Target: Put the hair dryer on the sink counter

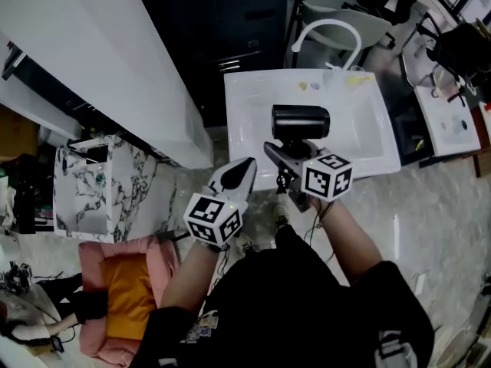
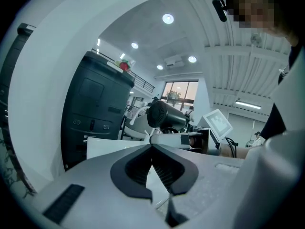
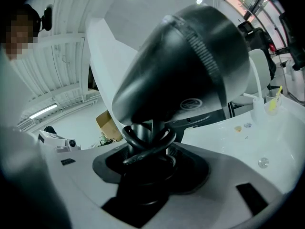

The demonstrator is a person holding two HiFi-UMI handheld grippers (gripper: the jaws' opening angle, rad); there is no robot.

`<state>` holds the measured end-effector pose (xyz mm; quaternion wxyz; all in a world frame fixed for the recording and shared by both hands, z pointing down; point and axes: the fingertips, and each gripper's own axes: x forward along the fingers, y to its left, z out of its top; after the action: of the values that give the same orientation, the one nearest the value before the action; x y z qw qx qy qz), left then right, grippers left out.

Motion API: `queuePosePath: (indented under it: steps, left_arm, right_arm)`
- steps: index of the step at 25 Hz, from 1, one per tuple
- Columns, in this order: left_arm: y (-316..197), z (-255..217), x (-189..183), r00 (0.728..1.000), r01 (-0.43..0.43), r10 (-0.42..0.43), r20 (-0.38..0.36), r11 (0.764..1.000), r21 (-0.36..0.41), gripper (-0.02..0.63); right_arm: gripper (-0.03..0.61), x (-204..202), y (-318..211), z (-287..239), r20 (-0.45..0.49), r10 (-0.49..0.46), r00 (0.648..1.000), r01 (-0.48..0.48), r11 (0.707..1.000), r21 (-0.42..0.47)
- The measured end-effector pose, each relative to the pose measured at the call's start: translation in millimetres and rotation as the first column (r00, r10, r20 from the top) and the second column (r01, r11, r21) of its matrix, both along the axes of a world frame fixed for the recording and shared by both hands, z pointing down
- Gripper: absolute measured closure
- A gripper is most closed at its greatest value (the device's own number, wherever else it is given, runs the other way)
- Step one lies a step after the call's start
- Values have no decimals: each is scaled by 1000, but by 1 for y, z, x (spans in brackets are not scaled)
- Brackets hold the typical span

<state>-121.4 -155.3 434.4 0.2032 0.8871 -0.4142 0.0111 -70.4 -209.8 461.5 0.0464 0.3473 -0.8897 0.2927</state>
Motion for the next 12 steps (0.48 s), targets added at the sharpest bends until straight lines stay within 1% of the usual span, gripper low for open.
queuePosePath:
  steps: [5, 12]
  left_arm:
    - [-33, 7, 13, 999, 34, -34, 13, 999, -13, 614]
    - [-77, 14, 35, 997, 60, -60, 44, 998, -6, 614]
  right_arm:
    - [359, 9, -36, 7, 7, -32, 999, 32, 999, -13]
    - [359, 21, -82, 24, 16, -63, 998, 64, 997, -41]
